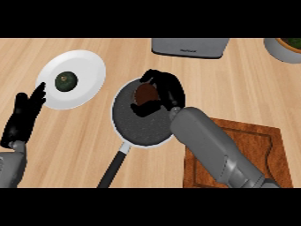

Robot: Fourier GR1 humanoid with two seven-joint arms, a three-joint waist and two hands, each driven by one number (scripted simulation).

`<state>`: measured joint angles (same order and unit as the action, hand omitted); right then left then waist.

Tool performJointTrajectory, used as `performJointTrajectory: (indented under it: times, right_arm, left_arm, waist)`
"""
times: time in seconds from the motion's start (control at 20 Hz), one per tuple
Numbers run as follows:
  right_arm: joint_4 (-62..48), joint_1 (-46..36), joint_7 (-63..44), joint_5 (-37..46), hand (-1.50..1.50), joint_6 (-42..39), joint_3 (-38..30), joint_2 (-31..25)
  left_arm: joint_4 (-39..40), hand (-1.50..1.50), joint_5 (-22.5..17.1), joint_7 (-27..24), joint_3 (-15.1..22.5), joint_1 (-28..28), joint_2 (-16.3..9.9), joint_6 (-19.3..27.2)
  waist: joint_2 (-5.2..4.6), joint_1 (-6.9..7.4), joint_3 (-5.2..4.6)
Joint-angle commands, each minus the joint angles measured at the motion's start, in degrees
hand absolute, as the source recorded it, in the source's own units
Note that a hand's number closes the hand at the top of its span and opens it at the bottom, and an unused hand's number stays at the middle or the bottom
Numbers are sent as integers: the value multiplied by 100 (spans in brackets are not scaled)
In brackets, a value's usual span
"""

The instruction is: Pick the cupcake from the cutting board and place it in the pan

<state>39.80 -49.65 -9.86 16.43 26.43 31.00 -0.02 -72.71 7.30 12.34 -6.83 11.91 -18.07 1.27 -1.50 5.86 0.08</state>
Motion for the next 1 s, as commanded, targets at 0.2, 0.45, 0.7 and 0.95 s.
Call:
performJointTrajectory:
  times: [0.2, 0.45, 0.7, 0.95]
  right_arm:
    - [-543, -152, 568, -1315, -150, 219, 408, 2]
    - [-584, -180, 1138, -1902, -150, 521, 456, 2]
    - [-432, -216, 1858, -2512, -150, 1076, 271, 2]
    - [-480, -271, 2099, -3217, -150, 1618, 222, 2]
  left_arm:
    - [-6, 0, 117, 198, 215, 350, 179, 28]
    - [75, 0, 34, 137, 84, 378, 6, -118]
    - [92, 0, 94, 197, 119, 459, 122, 14]
    - [99, 0, 141, 154, 35, 284, 55, 85]
  waist:
    - [-69, 263, 9]
    - [-55, 208, 6]
    - [-68, 169, 9]
    - [-6, 69, 4]
